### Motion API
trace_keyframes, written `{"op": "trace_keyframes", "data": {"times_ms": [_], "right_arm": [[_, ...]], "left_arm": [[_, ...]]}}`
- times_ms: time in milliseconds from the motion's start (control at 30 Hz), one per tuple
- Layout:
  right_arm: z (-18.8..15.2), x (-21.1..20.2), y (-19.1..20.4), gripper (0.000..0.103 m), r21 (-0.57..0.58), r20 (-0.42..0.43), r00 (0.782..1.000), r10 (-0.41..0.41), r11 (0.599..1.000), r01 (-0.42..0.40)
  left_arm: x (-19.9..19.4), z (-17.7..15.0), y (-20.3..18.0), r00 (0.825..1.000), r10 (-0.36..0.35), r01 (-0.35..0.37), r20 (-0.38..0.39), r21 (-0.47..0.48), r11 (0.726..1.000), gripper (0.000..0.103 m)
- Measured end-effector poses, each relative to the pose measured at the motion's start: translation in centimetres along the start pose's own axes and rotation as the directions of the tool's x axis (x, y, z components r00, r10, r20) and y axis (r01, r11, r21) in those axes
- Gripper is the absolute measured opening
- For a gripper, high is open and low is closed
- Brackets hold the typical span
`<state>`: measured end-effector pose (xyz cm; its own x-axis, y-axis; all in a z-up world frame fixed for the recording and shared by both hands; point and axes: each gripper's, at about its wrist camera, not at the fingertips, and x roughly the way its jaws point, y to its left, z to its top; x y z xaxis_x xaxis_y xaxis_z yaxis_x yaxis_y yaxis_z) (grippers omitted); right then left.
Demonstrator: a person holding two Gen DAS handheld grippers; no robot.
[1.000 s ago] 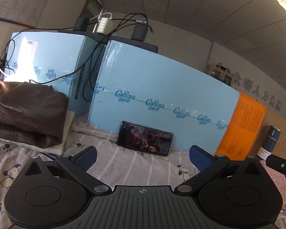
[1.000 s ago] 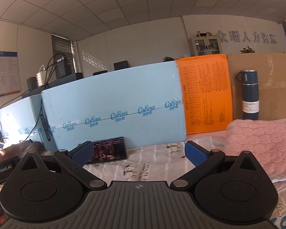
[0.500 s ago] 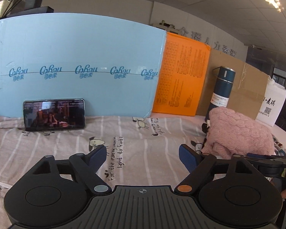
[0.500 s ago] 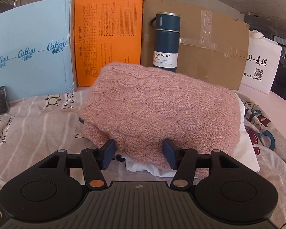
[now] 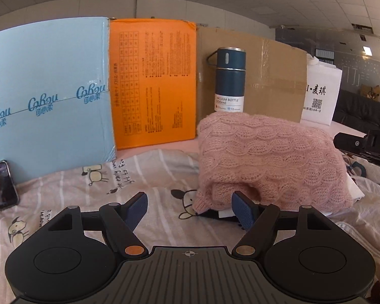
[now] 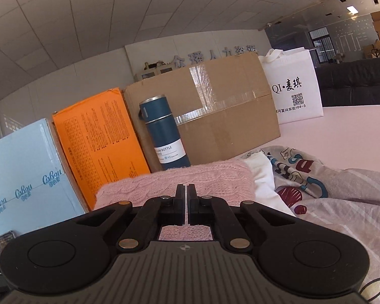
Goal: Fold clothes
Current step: 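Grasp the pink sweater edge with the right tool while the left tool grasps beside it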
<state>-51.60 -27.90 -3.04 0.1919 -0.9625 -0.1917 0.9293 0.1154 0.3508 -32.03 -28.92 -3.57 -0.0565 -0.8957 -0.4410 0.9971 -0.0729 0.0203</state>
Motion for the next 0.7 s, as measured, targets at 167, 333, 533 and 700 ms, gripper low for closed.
{"op": "trace_keyframes", "data": {"times_ms": [167,333,533,700], "right_arm": [[-0.7,0.6,0.6,0.046,-0.113,-0.111,0.988,0.107,0.986,-0.120],[-2.3,0.7,3.2,0.073,-0.258,-0.171,0.977,0.128,0.951,-0.170],[-1.6,1.7,0.9,0.075,-0.083,-0.176,0.984,0.038,0.995,-0.053],[-1.7,1.4,1.0,0.079,-0.105,-0.156,0.987,0.034,0.993,-0.051]], "left_arm": [[1.5,0.0,0.3,0.999,-0.031,0.031,0.009,-0.028,0.999,0.072],[3.2,0.6,1.2,0.997,-0.077,0.078,0.012,-0.025,0.997,0.073],[4.0,1.6,-0.7,0.986,-0.149,0.149,0.075,0.014,0.989,0.066],[5.0,2.1,-0.8,0.974,-0.221,0.222,0.048,-0.010,0.975,0.013]]}}
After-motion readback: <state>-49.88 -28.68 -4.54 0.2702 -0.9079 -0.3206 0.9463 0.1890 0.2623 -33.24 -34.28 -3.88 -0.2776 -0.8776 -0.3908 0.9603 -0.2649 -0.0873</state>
